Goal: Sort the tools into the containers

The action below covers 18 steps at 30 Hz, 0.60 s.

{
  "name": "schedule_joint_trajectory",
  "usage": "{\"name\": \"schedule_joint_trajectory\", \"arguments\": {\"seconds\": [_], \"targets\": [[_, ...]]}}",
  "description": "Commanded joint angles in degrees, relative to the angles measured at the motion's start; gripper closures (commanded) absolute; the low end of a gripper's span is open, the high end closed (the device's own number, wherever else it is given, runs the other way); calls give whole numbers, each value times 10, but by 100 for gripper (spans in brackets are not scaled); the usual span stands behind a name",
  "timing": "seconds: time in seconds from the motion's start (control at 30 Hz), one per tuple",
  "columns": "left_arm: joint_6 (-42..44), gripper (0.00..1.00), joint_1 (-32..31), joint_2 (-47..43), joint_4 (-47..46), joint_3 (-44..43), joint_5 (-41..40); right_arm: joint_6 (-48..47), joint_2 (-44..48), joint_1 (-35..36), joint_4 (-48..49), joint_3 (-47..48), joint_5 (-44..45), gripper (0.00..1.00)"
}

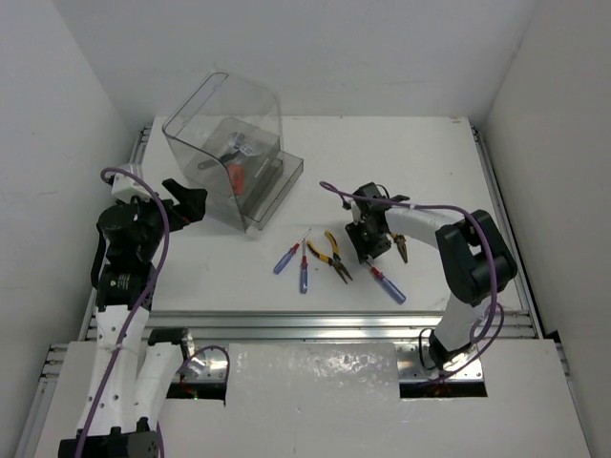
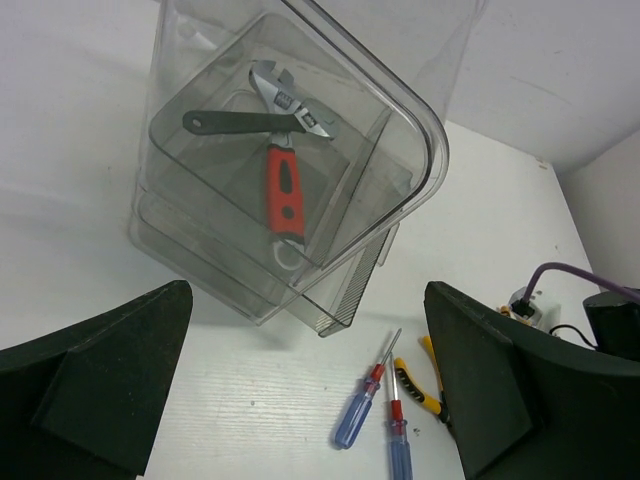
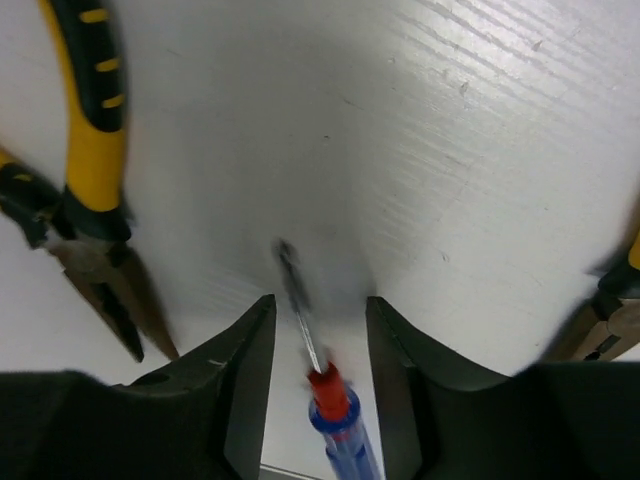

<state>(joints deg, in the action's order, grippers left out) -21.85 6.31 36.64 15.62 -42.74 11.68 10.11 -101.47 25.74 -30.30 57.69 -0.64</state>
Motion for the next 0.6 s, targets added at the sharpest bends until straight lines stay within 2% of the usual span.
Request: {"name": "schedule_joint_trajectory", "arguments": {"seconds": [0.0, 0.1, 0.13, 0.2, 0.23, 0.27, 0.3, 0.4, 0.57], "targets": [[9, 0, -7, -3, -17, -19, 8, -22, -20, 1, -5, 8, 27, 59], [9, 0, -6, -3, -19, -19, 8, -19, -22, 3, -6, 1, 34, 64], [9, 0, -7, -3, -19, -19, 9, -20, -18, 7, -8, -1, 40, 70], [9, 0, -7, -3, -19, -18, 9, -18, -9, 12, -8, -14, 53, 72], [9, 0, -7, -3, -19, -19, 10, -20, -7, 13, -5, -21, 55, 87], [9, 0, -7, -4, -19, -19, 10, -20, -4, 13, -2, -29, 57, 97], [9, 0, -7, -4, -19, -19, 10, -17, -2, 13, 4, -31, 61, 100], [9, 0, -7, -4, -18, -18, 10, -2, 21, 13, 15, -33, 59, 100], [8, 0, -7, -6, -19, -18, 8, 39, 112, 7, 73, -57, -7, 100]]}}
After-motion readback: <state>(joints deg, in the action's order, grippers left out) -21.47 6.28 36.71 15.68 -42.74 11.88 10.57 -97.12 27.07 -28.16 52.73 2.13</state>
